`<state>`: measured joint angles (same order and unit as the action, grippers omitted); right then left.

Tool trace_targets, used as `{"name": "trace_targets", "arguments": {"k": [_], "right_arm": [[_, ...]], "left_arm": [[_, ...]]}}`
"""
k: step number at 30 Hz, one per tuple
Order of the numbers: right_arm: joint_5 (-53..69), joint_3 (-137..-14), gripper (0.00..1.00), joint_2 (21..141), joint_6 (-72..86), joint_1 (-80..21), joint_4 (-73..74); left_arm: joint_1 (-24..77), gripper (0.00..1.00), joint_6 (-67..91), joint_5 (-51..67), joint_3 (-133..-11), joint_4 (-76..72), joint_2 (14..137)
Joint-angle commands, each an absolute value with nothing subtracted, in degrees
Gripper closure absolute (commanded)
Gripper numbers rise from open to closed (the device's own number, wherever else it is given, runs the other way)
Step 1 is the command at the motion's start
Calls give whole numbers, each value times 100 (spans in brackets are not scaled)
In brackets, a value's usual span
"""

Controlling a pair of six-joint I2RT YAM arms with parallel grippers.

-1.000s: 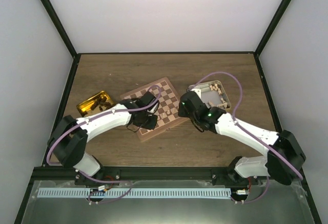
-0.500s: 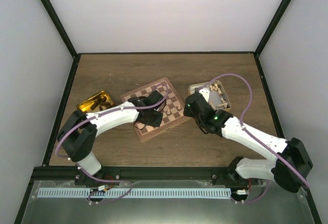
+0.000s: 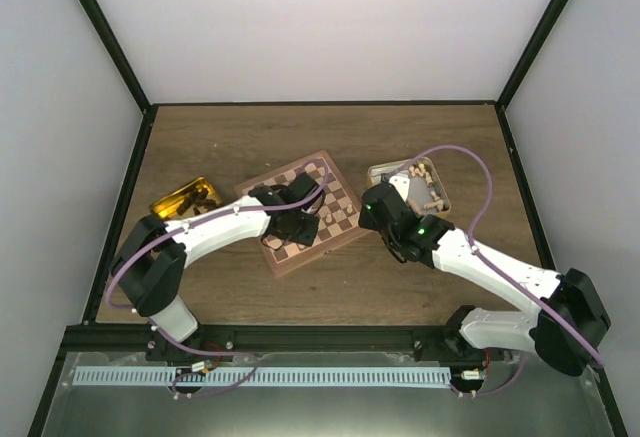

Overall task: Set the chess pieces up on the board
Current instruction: Move the chess piece to the chessboard, then pick up the chess piece from the storage box.

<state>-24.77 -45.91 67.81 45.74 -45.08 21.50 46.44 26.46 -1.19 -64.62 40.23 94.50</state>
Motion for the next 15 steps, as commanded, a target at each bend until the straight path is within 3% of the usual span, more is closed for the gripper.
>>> {"name": "trace_targets", "arguments": {"k": [1, 9, 15], "right_arm": [[-2707, -4589, 54, 6664, 4622, -4456, 2162], [-1599, -4530, 52, 6608, 3804, -3239, 1953], [-1131, -5104, 55, 7818, 3421, -2322, 1900]], "left_arm": [[4642, 56, 2672, -199, -6607, 4087, 9094], [4196, 53, 2878, -890, -6244, 3537, 8002], [3744, 50, 2951, -878, -5719, 2788, 7144]]}}
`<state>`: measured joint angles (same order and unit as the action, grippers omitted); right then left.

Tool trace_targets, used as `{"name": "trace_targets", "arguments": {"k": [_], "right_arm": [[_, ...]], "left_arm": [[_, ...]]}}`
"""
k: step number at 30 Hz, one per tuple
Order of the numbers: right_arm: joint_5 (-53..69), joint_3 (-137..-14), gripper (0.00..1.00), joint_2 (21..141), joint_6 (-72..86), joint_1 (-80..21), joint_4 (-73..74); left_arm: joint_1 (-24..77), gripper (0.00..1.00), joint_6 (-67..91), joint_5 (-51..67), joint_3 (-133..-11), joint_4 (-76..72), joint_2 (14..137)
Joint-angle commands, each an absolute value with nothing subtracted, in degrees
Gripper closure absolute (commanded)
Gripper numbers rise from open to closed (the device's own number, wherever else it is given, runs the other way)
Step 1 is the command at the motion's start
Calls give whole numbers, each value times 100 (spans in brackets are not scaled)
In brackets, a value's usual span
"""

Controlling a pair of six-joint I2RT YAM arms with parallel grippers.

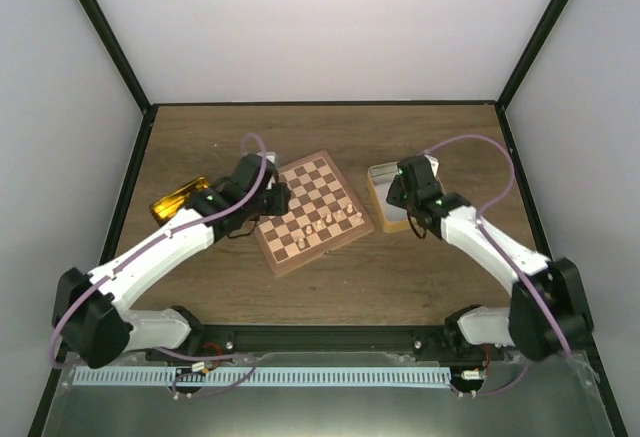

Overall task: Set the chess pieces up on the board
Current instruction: Pick up the chess piece from the storage box.

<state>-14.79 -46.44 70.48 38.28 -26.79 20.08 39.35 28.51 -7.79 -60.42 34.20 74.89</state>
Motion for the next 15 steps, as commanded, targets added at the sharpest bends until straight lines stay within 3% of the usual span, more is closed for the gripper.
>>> {"name": "trace_targets", "arguments": {"k": [1, 4, 10, 15], "right_arm": [[-1141, -5212, 57, 8051, 3358, -2194, 1863], [-961, -5478, 61, 8642, 3022, -1860, 1785], [-1474, -6215, 51, 9770, 2388, -1676, 2727], [-1542, -6583, 49, 10319, 2012, -1626, 2915]], "left_arm": [[3695, 49, 2948, -807, -5650, 2707, 7071], [3655, 49, 2891, -609, -5572, 2650, 6977], [3602, 49, 2789, -489, -5240, 2506, 6862], [3527, 49, 2706, -314, -5191, 2378, 6894]]}}
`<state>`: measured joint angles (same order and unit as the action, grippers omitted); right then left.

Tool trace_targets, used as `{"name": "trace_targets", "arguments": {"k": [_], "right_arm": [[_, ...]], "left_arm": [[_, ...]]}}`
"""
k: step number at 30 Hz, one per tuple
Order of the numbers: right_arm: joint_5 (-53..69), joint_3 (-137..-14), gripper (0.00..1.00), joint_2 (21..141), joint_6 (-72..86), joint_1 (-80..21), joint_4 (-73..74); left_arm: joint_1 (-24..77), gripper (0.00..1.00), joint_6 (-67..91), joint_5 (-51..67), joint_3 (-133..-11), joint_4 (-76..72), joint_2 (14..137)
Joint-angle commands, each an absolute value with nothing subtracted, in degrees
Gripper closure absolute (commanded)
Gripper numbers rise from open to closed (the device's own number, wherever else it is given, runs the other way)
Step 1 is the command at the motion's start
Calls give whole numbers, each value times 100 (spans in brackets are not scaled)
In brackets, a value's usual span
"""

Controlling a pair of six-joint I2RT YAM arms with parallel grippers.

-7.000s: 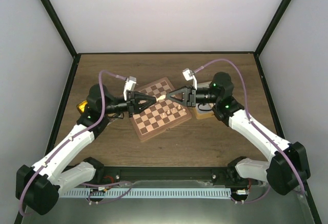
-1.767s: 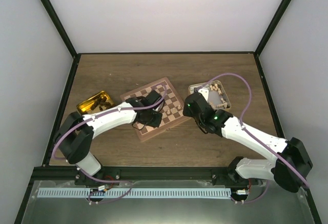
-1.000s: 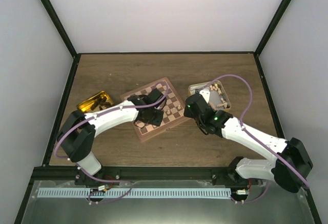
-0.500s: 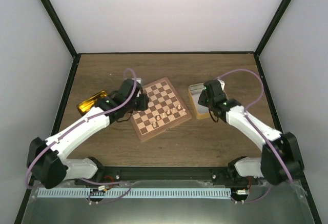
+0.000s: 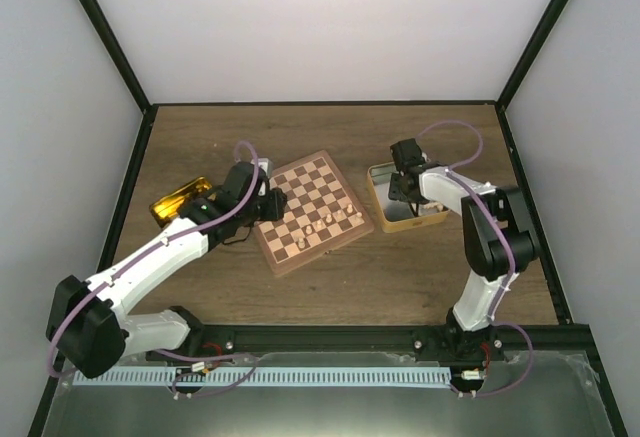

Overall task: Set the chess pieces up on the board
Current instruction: Pick up the chess piece from the storage box.

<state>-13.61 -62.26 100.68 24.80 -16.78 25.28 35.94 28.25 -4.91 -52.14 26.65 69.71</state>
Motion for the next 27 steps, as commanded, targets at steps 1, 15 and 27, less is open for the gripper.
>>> {"name": "trace_targets", "arguments": {"k": [1, 15, 27], "right_arm": [[-1541, -6658, 49, 10391, 1971, -1614, 2957], [-1811, -6716, 51, 10601, 1761, -1571, 3500], [-2083, -6847, 78, 10730, 1638, -1521, 3461]], "left_arm": [[3518, 49, 2681, -300, -5188, 2379, 6899], [3406, 49, 2583, -356, -5019, 2362, 6800], [3388, 50, 2619, -319, -5036, 2365, 6811]]}}
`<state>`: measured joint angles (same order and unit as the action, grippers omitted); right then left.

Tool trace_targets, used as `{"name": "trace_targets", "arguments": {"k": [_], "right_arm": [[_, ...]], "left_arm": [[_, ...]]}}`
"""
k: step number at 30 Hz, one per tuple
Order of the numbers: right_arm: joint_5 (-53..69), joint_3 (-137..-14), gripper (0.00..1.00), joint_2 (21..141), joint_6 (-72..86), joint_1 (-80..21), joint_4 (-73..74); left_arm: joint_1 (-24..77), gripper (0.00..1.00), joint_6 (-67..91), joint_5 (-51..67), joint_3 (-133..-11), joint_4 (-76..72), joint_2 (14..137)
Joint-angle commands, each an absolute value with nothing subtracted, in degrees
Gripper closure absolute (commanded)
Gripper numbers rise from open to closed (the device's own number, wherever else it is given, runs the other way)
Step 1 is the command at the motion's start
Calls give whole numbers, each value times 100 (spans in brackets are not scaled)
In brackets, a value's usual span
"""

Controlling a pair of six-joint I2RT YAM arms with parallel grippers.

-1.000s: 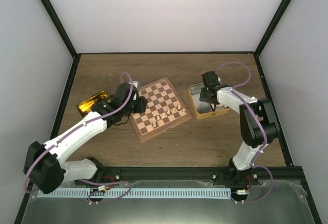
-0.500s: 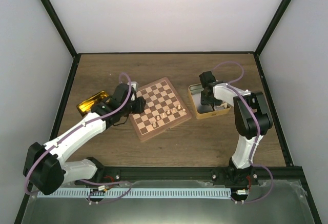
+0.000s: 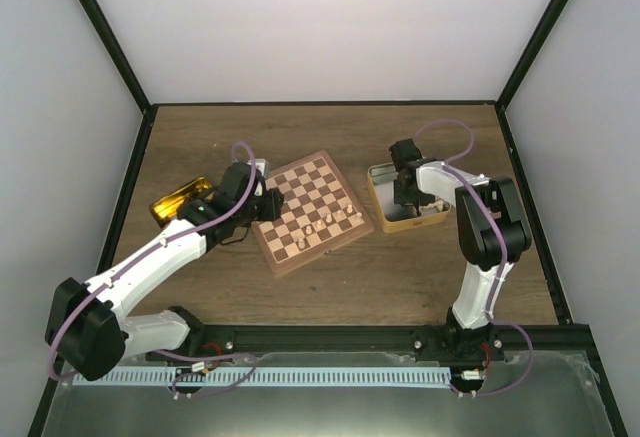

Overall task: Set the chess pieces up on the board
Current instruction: Pick up the chess piece from the storage box.

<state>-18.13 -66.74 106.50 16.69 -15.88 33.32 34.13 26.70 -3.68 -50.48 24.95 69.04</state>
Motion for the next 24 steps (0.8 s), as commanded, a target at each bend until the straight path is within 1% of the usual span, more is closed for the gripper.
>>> {"name": "trace_targets", "arguments": {"k": [1, 3, 5, 11, 14, 19, 24], "right_arm": [[-2156, -6867, 79, 10699, 1665, -1524, 3433], [-2265, -6873, 81, 10618, 1685, -1520, 3322], [-2310, -6880, 86, 10526, 1708, -1525, 3177], [-2361, -6653, 88, 10187, 1836, -1522, 2572], [-2338, -6462, 92, 9946, 1908, -1524, 2261], [-1998, -6230, 92, 9513, 2330, -1528, 1964], [-1567, -5687, 92, 8804, 2951, -1528, 1397]], "left_arm": [[3387, 50, 2619, -317, -5036, 2354, 6818], [3384, 50, 2623, -309, -5040, 2351, 6827], [3385, 50, 2643, -308, -5030, 2338, 6821], [3384, 49, 2676, 24, -4954, 2269, 6854], [3384, 47, 2688, 212, -4906, 2189, 6834], [3384, 42, 2776, 562, -4843, 1963, 6835], [3384, 39, 2991, 1111, -4770, 1498, 6922]]}}
